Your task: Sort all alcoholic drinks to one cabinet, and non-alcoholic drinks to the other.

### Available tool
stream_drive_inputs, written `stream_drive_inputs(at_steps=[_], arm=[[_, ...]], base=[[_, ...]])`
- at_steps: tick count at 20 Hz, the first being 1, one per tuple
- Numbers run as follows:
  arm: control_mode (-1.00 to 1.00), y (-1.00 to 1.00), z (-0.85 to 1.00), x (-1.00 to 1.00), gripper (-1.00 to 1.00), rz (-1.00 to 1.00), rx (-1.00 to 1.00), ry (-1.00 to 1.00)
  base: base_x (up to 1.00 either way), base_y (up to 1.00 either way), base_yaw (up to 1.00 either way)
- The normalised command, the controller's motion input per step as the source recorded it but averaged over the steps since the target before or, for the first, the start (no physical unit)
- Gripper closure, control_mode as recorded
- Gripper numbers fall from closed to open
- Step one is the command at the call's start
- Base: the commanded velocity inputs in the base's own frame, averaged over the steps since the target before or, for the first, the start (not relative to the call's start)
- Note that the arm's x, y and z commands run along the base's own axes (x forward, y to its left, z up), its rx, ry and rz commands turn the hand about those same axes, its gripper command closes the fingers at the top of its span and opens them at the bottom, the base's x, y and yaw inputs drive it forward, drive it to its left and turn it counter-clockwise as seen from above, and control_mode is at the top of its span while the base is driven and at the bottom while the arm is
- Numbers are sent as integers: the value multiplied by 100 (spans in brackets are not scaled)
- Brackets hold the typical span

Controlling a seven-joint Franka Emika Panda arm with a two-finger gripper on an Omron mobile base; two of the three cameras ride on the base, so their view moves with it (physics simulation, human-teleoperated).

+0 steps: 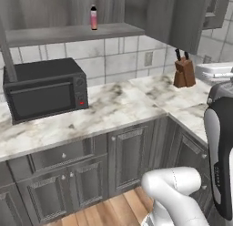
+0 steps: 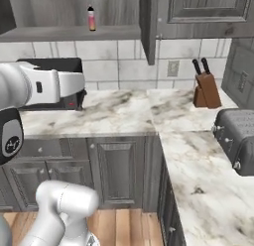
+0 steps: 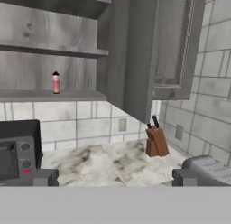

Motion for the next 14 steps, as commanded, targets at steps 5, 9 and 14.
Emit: stream_drive_inputs(at_steps=[5, 9, 14], arm=[[100, 0, 0, 0, -100, 0, 0, 0], [100, 0, 0, 0, -100, 0, 0, 0], [100, 0, 0, 0, -100, 0, 0, 0]], base=[[-31, -15, -36], [-30, -14, -36], [-33, -14, -35]])
